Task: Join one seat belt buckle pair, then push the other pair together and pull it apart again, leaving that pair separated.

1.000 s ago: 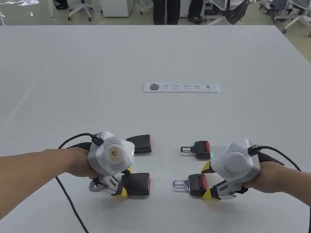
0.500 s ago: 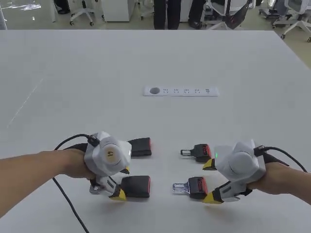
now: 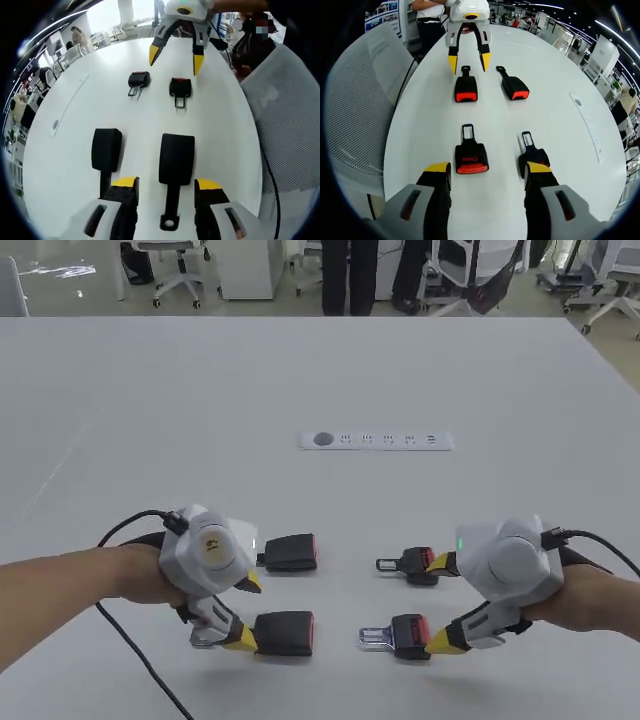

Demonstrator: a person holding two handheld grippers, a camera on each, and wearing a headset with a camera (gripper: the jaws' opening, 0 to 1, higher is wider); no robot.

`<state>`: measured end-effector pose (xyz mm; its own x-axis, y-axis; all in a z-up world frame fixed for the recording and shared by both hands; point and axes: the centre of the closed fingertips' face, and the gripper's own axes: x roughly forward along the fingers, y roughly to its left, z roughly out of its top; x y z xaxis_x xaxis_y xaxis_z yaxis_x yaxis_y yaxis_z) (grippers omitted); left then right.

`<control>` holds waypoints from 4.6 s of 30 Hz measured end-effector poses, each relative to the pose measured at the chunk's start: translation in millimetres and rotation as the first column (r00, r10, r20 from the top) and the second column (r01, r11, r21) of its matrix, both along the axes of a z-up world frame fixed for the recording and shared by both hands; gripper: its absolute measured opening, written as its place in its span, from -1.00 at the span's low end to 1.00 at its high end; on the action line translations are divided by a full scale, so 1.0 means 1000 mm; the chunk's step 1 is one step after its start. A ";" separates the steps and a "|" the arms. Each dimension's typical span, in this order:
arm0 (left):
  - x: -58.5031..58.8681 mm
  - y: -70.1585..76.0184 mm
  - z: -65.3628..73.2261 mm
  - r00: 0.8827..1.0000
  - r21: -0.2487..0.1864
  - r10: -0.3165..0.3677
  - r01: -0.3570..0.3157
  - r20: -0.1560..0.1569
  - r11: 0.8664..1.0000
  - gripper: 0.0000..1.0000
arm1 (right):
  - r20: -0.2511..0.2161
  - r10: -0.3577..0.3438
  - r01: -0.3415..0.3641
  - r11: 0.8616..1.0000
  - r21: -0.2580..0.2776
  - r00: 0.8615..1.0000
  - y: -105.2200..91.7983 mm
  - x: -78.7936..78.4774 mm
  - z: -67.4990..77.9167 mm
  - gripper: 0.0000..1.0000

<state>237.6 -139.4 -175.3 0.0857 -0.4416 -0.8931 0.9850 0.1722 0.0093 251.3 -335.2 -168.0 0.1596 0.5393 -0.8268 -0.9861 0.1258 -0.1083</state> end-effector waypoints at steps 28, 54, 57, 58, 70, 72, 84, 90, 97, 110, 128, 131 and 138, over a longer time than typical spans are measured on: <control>0.064 0.001 0.017 0.995 -0.063 0.101 -0.100 0.023 0.993 -0.07 | 0.025 -0.046 0.045 0.999 0.017 0.999 -0.011 0.045 0.008 0.18; 0.102 -0.007 -0.003 0.998 0.004 0.069 -0.069 0.001 0.998 -0.12 | 0.008 -0.060 0.060 0.998 0.007 0.998 -0.024 0.081 -0.019 -0.05; 0.105 -0.008 -0.006 0.998 0.012 0.056 -0.056 -0.001 0.998 -0.13 | -0.001 -0.057 0.057 0.998 0.008 0.998 -0.022 0.081 -0.021 -0.08; 0.105 -0.009 -0.006 0.999 0.017 0.047 -0.047 -0.006 0.999 -0.13 | -0.002 -0.053 0.053 0.999 0.006 0.999 -0.022 0.082 -0.022 -0.10; 0.110 -0.011 -0.022 0.999 0.060 -0.014 0.016 -0.029 0.998 -0.16 | -0.033 -0.032 0.032 0.999 -0.016 0.999 -0.023 0.084 -0.036 -0.21; 0.110 -0.013 -0.023 0.999 0.062 -0.022 0.024 -0.034 0.998 -0.16 | -0.033 -0.031 0.030 0.999 -0.018 0.999 -0.023 0.086 -0.037 -0.23; 0.108 -0.010 -0.034 0.997 0.079 -0.044 0.049 -0.058 0.996 -0.27 | -0.074 -0.019 0.018 1.000 -0.020 0.997 -0.019 0.085 -0.042 -0.34; 0.109 -0.009 -0.034 0.997 0.077 -0.041 0.046 -0.060 0.996 -0.32 | -0.074 -0.018 0.017 1.000 -0.018 0.997 -0.018 0.086 -0.042 -0.34; 0.109 -0.009 -0.034 0.997 0.070 -0.050 0.053 -0.051 0.996 -0.34 | -0.076 -0.019 0.018 1.000 -0.015 0.997 -0.017 0.086 -0.043 -0.35; 0.109 -0.009 -0.035 0.995 0.074 -0.086 0.090 -0.046 0.993 -0.36 | -0.078 -0.028 0.027 1.000 -0.016 0.997 -0.018 0.088 -0.044 -0.36; 0.109 -0.008 -0.037 0.992 0.116 -0.112 0.117 -0.051 0.986 -0.38 | -0.084 -0.033 0.032 0.999 -0.022 0.996 -0.018 0.087 -0.045 -0.37; 0.108 -0.009 -0.036 0.992 0.116 -0.112 0.117 -0.051 0.986 -0.38 | -0.083 -0.030 0.028 0.999 -0.024 0.996 -0.017 0.088 -0.045 -0.37; 0.106 -0.009 -0.035 0.992 0.123 -0.110 0.116 -0.054 0.986 -0.38 | -0.086 -0.029 0.027 0.999 -0.025 0.996 -0.015 0.090 -0.045 -0.37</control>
